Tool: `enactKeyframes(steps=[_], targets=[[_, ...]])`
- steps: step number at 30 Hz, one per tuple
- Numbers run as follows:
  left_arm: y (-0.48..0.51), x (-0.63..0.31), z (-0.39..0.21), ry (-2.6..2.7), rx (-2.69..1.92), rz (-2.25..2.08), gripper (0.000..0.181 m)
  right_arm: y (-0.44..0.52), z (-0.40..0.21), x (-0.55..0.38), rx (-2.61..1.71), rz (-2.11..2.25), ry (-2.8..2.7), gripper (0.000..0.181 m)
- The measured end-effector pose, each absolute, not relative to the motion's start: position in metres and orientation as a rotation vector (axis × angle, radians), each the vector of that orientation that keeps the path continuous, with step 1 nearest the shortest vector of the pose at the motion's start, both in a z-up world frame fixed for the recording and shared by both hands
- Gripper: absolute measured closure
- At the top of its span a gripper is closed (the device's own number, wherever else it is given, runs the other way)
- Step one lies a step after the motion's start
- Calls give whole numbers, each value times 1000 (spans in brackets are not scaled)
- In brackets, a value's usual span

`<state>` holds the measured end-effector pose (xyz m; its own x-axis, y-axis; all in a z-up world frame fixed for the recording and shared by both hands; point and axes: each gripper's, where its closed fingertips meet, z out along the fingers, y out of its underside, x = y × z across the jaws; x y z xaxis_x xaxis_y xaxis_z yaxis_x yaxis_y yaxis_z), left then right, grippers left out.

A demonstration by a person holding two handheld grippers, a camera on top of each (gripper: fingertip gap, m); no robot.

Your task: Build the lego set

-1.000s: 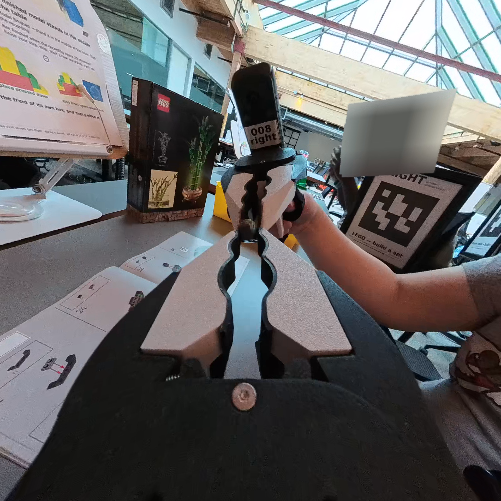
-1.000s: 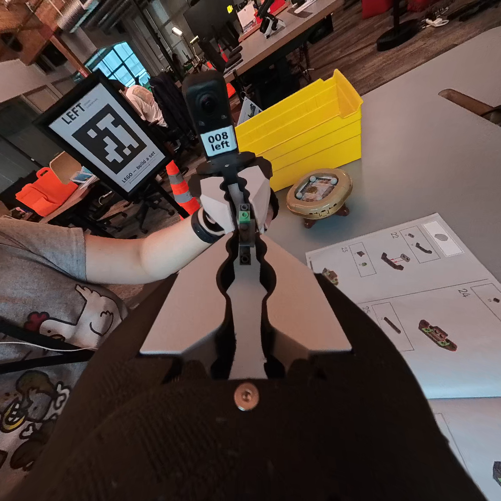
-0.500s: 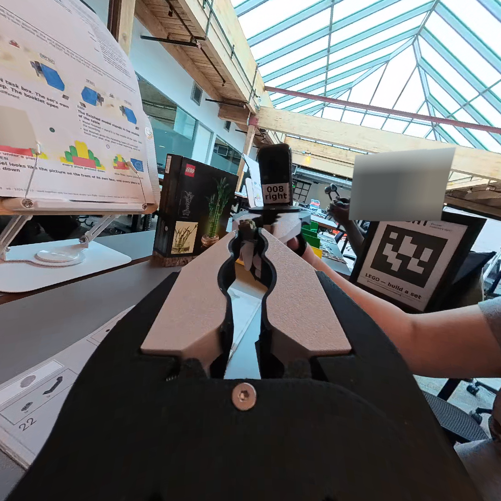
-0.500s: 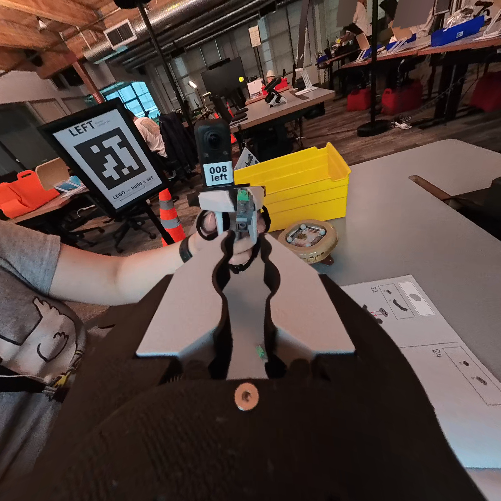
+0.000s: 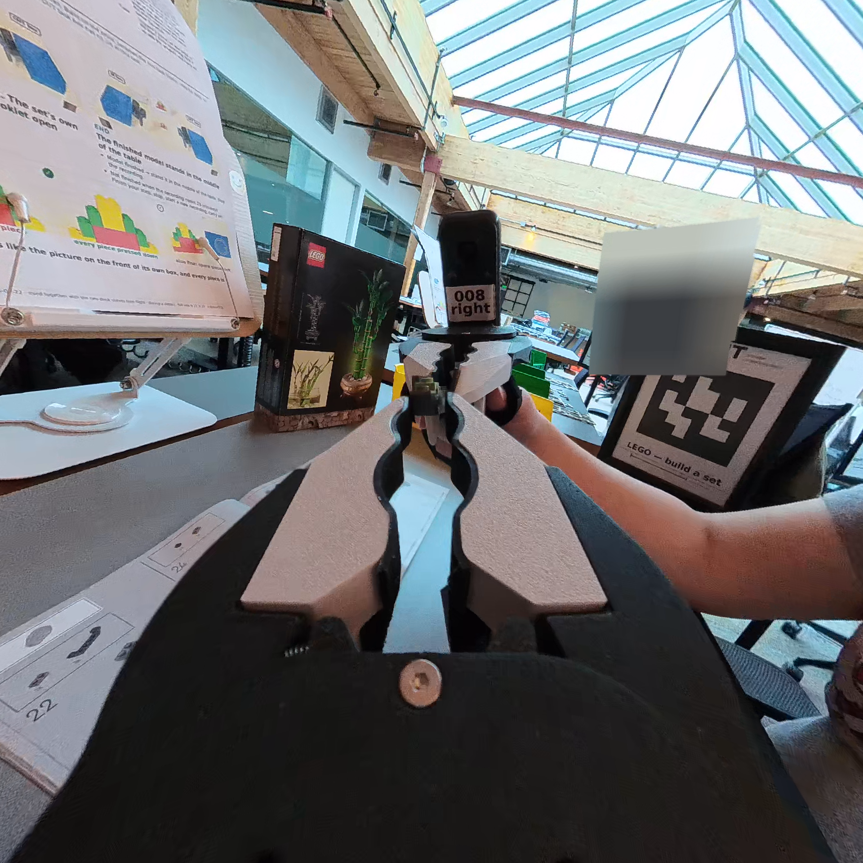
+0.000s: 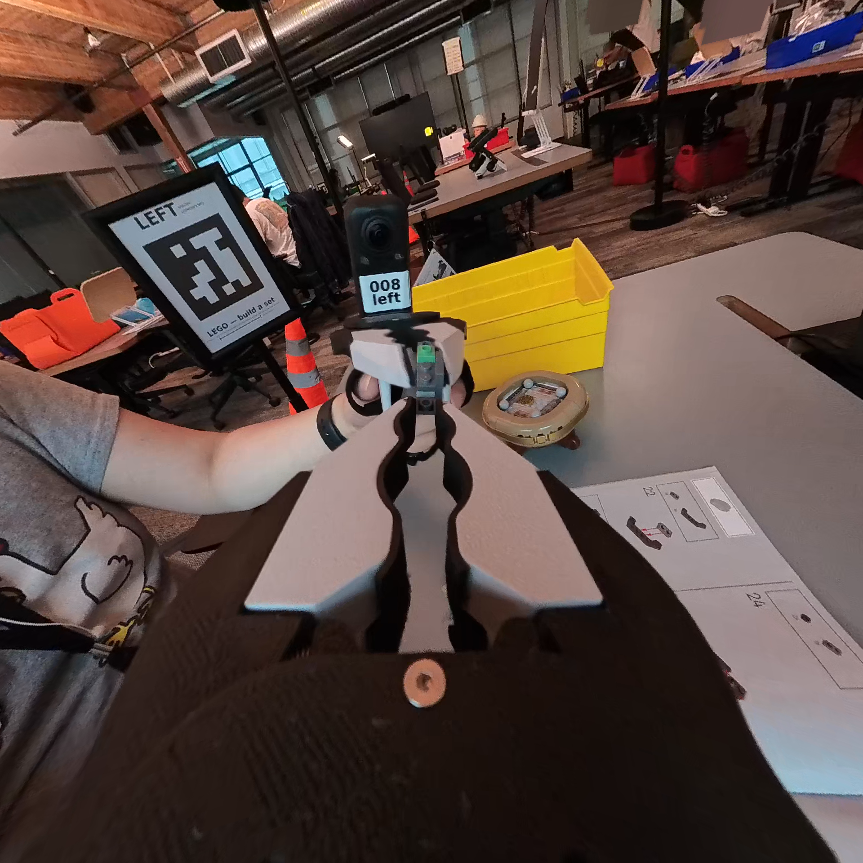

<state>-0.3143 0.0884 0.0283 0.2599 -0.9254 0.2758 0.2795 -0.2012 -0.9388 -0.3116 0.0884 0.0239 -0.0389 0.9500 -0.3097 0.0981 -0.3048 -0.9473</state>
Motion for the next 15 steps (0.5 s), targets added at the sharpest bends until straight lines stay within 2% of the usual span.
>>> enactKeyframes(steps=[14,15], targets=[[88,-311,20,721,-1352,-1265,171,89,20,-311,-1471,1431,-1168,174],[88,-312,20,719,-1350,-1262,171,92,22,-311,-1460,1417,-1148,162]])
